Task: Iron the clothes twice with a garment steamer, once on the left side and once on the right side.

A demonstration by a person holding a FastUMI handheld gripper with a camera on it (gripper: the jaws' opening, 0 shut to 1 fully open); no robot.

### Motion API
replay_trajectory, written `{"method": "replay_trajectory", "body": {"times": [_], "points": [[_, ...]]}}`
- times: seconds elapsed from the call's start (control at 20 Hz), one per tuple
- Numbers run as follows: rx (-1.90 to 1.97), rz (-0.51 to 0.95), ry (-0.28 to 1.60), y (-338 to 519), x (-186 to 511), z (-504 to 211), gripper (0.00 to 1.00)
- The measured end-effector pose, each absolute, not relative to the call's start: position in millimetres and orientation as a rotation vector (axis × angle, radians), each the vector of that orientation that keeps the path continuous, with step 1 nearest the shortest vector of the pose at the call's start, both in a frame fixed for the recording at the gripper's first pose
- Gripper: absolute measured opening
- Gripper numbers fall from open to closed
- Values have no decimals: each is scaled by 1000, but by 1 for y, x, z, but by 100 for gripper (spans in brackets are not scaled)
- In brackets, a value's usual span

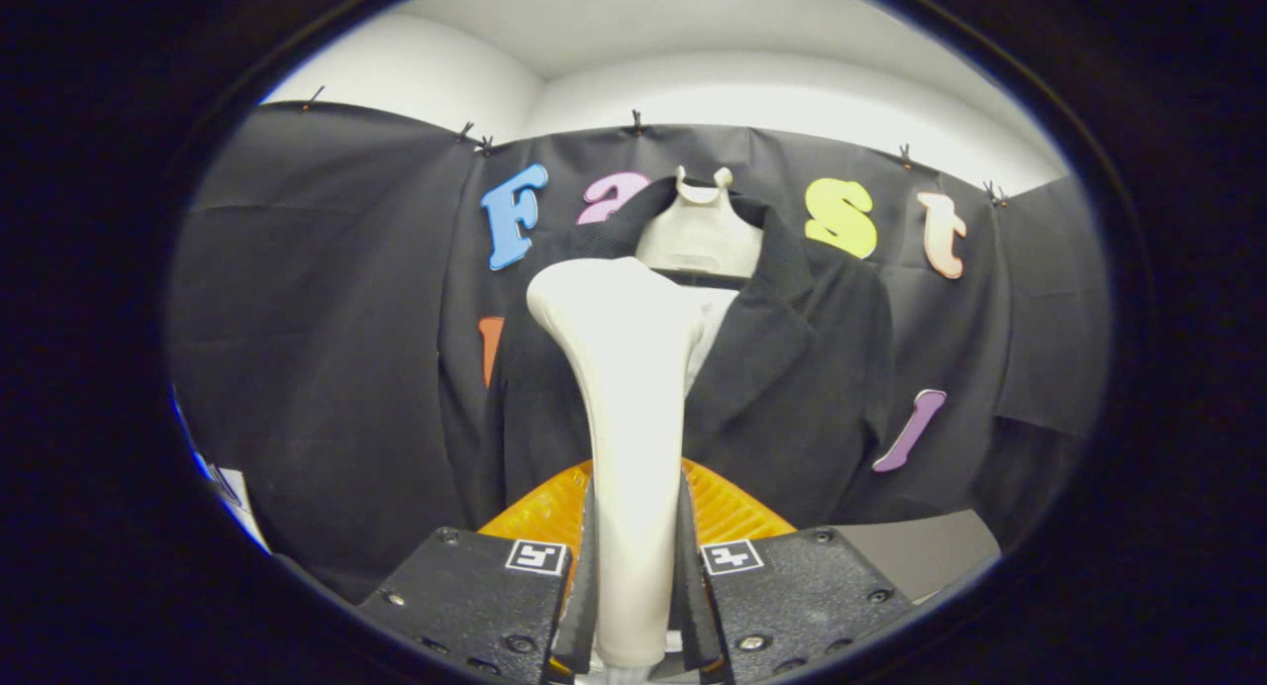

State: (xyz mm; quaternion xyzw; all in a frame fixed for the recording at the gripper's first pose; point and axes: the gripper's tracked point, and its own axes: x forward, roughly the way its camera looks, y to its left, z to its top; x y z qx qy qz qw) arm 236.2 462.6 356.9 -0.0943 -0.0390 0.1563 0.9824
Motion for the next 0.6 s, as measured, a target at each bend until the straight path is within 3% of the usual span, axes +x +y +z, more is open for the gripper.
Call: {"method": "replay_trajectory", "body": {"times": [0.6], "points": [[-304,289,-48,530,269,326,36]]}}
